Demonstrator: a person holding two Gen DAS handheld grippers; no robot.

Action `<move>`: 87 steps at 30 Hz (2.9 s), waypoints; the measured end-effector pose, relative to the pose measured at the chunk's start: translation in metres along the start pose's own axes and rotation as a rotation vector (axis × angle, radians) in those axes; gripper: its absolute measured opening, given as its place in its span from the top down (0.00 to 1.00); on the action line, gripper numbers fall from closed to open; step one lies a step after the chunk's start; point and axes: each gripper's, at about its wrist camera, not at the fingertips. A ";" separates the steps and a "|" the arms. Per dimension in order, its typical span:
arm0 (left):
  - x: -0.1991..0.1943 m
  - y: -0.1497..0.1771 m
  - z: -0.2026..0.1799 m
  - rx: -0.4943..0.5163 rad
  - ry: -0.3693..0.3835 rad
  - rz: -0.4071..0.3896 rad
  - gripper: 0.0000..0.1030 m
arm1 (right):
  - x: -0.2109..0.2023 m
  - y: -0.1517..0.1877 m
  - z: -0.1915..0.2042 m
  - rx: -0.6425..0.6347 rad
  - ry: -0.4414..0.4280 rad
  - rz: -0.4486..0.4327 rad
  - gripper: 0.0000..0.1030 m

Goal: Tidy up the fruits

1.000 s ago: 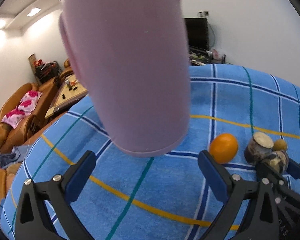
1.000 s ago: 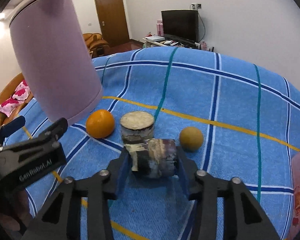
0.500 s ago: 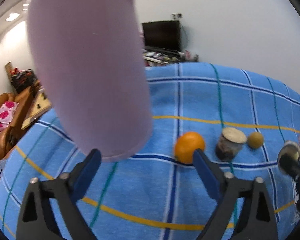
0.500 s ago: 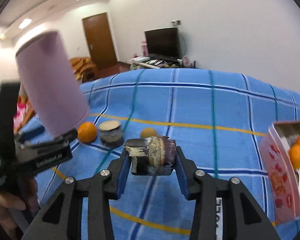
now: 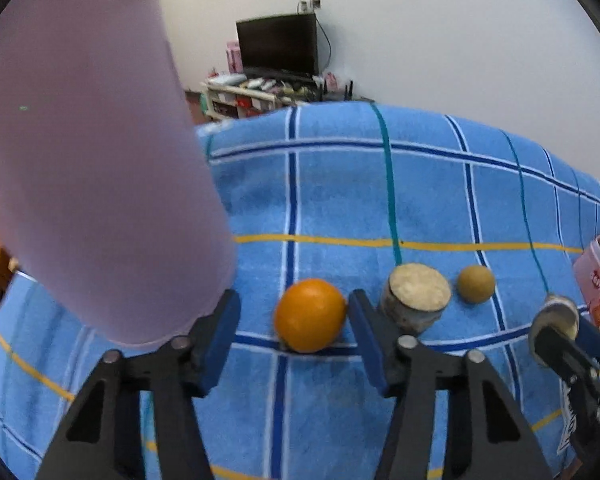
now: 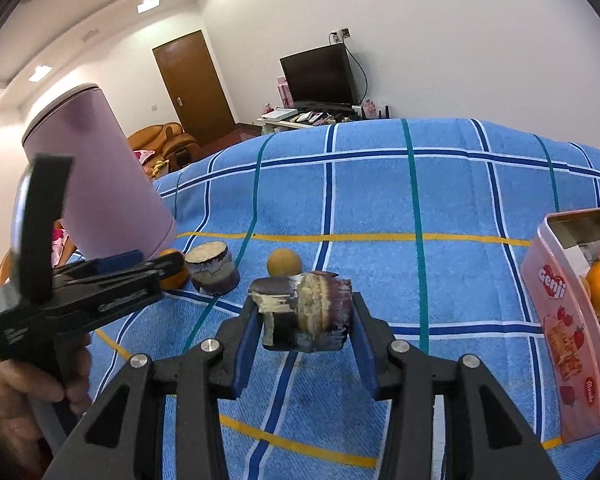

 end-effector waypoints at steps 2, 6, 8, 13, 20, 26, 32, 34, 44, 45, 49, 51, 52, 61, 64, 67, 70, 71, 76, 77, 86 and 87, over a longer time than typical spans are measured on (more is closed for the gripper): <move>0.010 0.003 -0.002 0.001 -0.003 0.019 0.56 | 0.001 0.000 0.000 0.000 -0.002 0.002 0.57; 0.015 0.005 -0.003 -0.001 0.003 0.006 0.60 | 0.002 0.000 0.002 -0.003 -0.007 0.006 0.57; 0.015 0.005 0.004 -0.039 0.032 0.005 0.60 | 0.004 0.000 0.003 -0.007 -0.009 0.007 0.57; 0.003 0.008 0.021 -0.125 0.035 -0.035 0.61 | -0.001 -0.001 0.005 -0.020 -0.006 -0.026 0.57; -0.041 0.009 0.017 -0.091 -0.145 -0.230 0.61 | -0.021 -0.007 0.020 -0.153 0.064 -0.171 0.57; -0.063 0.018 0.003 -0.073 -0.179 -0.292 0.61 | -0.026 -0.009 0.027 -0.221 0.099 -0.208 0.57; -0.076 0.020 -0.005 -0.062 -0.178 -0.316 0.61 | -0.035 -0.005 0.034 -0.261 0.122 -0.238 0.57; -0.078 0.022 -0.008 -0.061 -0.178 -0.320 0.61 | -0.037 -0.004 0.036 -0.273 0.125 -0.244 0.57; -0.091 0.030 -0.031 -0.042 -0.159 -0.328 0.61 | -0.052 0.001 0.031 -0.300 0.138 -0.250 0.57; -0.092 0.031 -0.033 -0.041 -0.156 -0.327 0.61 | -0.054 0.001 0.029 -0.299 0.141 -0.250 0.57; -0.095 0.034 -0.042 -0.034 -0.147 -0.322 0.61 | -0.060 0.001 0.023 -0.302 0.150 -0.247 0.57; -0.096 0.036 -0.046 -0.032 -0.137 -0.318 0.61 | -0.064 0.002 0.019 -0.305 0.159 -0.247 0.57; -0.097 0.036 -0.049 -0.032 -0.130 -0.315 0.61 | -0.065 0.002 0.016 -0.305 0.162 -0.246 0.57; -0.102 0.041 -0.074 -0.001 -0.094 -0.305 0.61 | -0.076 0.001 -0.003 -0.299 0.193 -0.242 0.57; -0.102 0.041 -0.079 0.000 -0.085 -0.300 0.61 | -0.078 0.001 -0.009 -0.299 0.207 -0.237 0.57; -0.102 0.041 -0.085 0.000 -0.076 -0.294 0.61 | -0.081 0.000 -0.016 -0.296 0.213 -0.233 0.57; -0.103 0.043 -0.094 0.005 -0.056 -0.287 0.61 | -0.084 0.000 -0.022 -0.303 0.222 -0.237 0.57; -0.103 0.043 -0.098 0.005 -0.047 -0.287 0.61 | -0.086 0.000 -0.024 -0.306 0.225 -0.237 0.57; -0.104 0.044 -0.117 0.007 -0.007 -0.274 0.61 | -0.092 -0.001 -0.035 -0.315 0.240 -0.240 0.57; -0.105 0.044 -0.120 0.007 -0.002 -0.275 0.61 | -0.093 -0.002 -0.038 -0.317 0.244 -0.239 0.57; -0.112 0.044 -0.159 0.031 0.046 -0.295 0.61 | -0.107 -0.006 -0.073 -0.317 0.297 -0.249 0.57; -0.112 0.043 -0.163 0.033 0.050 -0.298 0.61 | -0.108 -0.007 -0.077 -0.317 0.302 -0.251 0.57</move>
Point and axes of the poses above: each gripper's, at about its wrist camera, not at the fingertips, and x roughly the way its jaws point, z to its left, y to its underside, and after that the axes turned 15 degrees about -z, right-handed
